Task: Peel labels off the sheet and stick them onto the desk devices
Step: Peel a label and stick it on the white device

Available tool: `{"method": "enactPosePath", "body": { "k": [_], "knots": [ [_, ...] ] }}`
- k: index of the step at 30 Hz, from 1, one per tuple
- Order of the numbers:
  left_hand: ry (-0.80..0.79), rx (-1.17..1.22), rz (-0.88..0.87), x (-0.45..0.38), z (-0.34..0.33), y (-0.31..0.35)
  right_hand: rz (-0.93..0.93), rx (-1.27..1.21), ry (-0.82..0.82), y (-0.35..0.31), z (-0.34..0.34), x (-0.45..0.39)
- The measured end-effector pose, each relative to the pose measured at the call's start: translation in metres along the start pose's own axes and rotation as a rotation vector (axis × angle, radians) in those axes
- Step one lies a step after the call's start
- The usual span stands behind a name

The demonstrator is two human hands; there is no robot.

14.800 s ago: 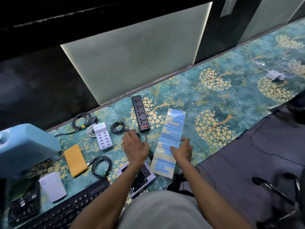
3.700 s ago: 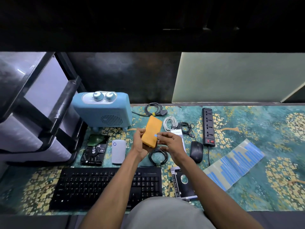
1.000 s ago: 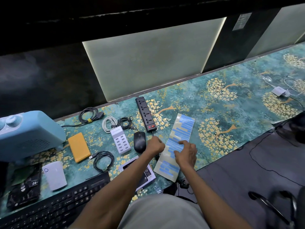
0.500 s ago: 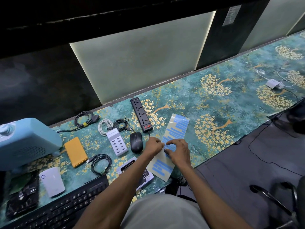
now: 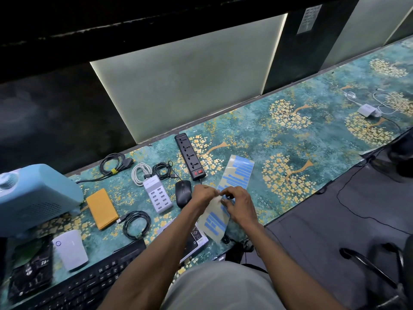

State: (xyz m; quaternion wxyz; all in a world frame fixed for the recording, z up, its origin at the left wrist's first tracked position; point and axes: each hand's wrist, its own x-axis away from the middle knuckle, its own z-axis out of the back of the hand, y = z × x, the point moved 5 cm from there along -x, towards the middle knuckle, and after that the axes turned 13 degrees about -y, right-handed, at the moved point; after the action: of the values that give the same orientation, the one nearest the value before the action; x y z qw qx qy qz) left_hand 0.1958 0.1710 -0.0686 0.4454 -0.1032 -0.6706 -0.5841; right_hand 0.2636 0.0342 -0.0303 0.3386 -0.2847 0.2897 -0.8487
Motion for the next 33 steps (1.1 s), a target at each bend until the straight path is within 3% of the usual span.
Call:
{"method": "enactPosePath", "body": {
  "k": [7,13,18,25,33],
  "knots": [
    [0.029,0.098,0.014,-0.009,-0.004,-0.004,-0.009,-0.019,0.048,0.002,0.007,-0.003],
    [0.169,0.094,-0.099,-0.001,0.006,-0.008,0.031,-0.105,0.116,-0.007,0.004,-0.007],
    [0.158,0.171,-0.185,0.011,0.029,-0.011,0.083,-0.232,0.125,-0.035,-0.007,-0.014],
    [0.416,0.261,-0.218,0.052,0.096,-0.038,0.155,-0.259,-0.046,-0.093,-0.060,-0.019],
    [0.750,0.365,-0.075,0.117,0.193,-0.126,0.256,-0.244,-0.278,-0.163,-0.151,-0.014]
  ]
}}
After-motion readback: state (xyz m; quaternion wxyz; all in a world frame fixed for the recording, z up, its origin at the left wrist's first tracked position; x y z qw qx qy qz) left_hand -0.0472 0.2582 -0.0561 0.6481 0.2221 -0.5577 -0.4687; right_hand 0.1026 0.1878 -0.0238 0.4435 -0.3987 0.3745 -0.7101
